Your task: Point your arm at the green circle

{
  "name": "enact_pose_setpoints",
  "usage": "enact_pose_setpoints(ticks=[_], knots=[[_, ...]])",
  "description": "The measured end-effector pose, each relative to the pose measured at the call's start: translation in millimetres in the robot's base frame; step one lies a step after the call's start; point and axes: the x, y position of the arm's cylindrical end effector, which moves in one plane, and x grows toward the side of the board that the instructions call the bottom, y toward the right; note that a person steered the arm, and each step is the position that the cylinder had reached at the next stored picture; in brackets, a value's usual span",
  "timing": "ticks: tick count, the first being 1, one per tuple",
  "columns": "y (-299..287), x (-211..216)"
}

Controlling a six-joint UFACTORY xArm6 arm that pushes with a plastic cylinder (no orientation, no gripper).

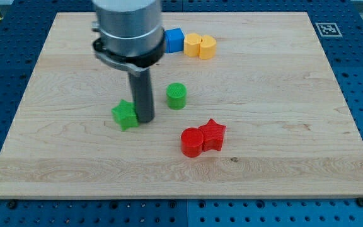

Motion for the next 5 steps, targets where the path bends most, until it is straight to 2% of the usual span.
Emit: enact_pose_setpoints(ticks=[1, 4, 5], knots=[[-11, 0], [116, 0], [127, -16]])
